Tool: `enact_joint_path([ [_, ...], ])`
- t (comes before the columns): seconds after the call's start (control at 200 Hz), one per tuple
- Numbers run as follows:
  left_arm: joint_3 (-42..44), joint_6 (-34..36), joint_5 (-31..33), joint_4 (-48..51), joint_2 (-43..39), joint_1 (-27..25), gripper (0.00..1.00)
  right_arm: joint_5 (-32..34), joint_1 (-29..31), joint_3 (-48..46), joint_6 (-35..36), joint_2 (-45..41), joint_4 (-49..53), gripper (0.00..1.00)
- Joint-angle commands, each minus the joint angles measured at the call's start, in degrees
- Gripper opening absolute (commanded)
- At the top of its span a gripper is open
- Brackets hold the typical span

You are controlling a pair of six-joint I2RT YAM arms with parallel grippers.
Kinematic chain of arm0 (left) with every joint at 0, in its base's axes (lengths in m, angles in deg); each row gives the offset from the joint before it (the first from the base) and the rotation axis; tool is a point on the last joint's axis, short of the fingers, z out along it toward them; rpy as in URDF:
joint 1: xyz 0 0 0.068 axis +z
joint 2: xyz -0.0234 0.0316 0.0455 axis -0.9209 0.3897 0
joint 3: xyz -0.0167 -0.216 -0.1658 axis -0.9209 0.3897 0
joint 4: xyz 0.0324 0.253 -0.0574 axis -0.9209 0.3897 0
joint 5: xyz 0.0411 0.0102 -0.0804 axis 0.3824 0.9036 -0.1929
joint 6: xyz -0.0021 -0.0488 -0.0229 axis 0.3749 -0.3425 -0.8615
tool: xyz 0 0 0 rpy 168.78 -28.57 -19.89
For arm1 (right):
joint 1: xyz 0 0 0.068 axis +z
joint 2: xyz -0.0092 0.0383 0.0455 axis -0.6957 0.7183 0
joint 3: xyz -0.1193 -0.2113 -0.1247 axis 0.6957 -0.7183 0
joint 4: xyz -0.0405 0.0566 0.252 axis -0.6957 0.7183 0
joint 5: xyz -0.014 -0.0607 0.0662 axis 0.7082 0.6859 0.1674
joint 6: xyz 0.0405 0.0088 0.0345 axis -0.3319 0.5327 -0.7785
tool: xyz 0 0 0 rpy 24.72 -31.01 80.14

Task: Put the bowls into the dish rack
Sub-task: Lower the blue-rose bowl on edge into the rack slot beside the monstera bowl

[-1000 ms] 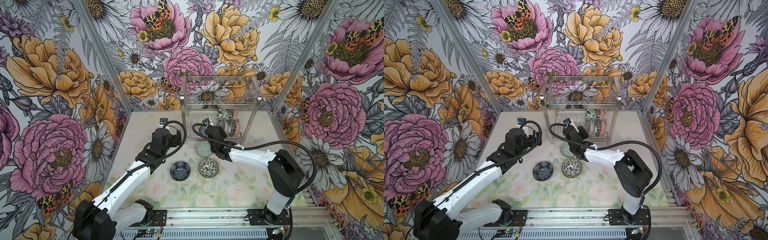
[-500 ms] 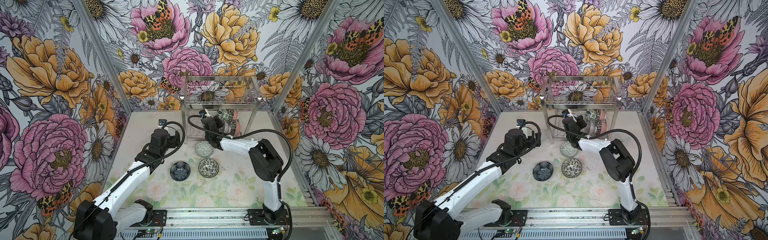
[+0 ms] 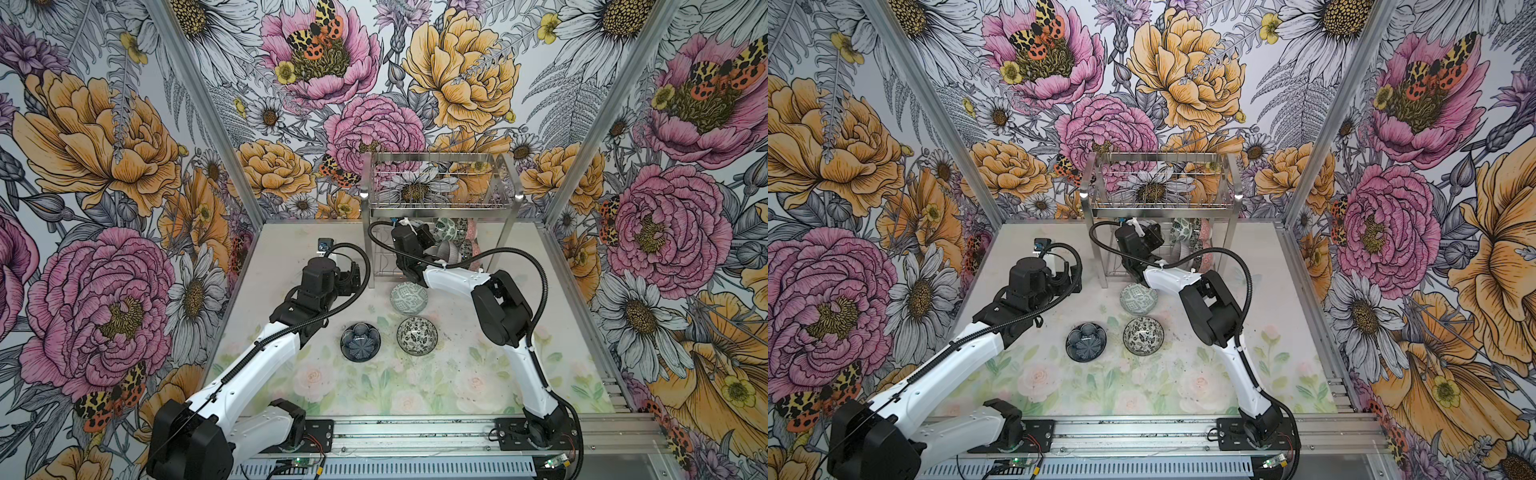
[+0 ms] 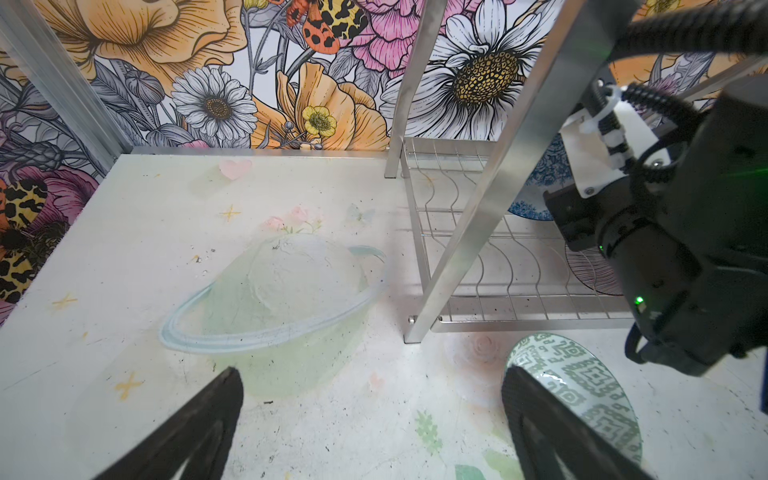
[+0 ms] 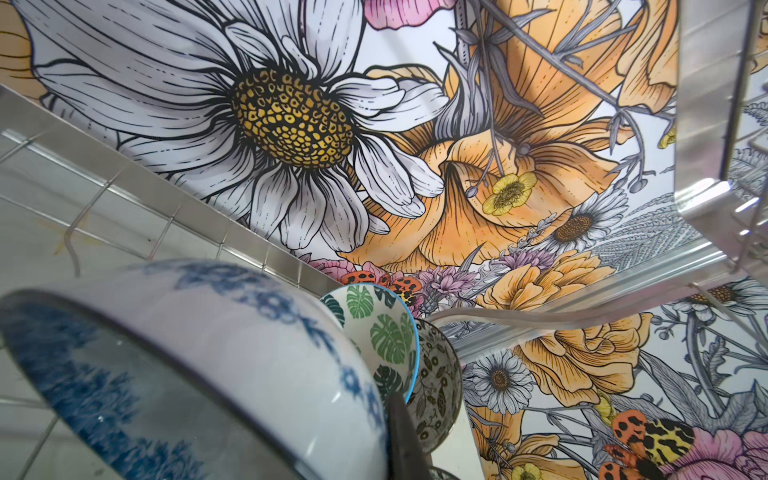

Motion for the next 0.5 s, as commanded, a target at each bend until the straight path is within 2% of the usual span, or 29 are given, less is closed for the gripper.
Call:
enact_joint_path([
  [0.0,1.1,0.9,-1.2,-2.1,-0.3,0.8,0.99,3.2,-1.2,4.6,0.5,1.8,-1.6,0.0],
  [0.495,2.1,0.5,-1.5,-2.6,-0.4,1.3,0.99,5.5,-3.6,19.1,1.5,13.5,0.6,0.0],
])
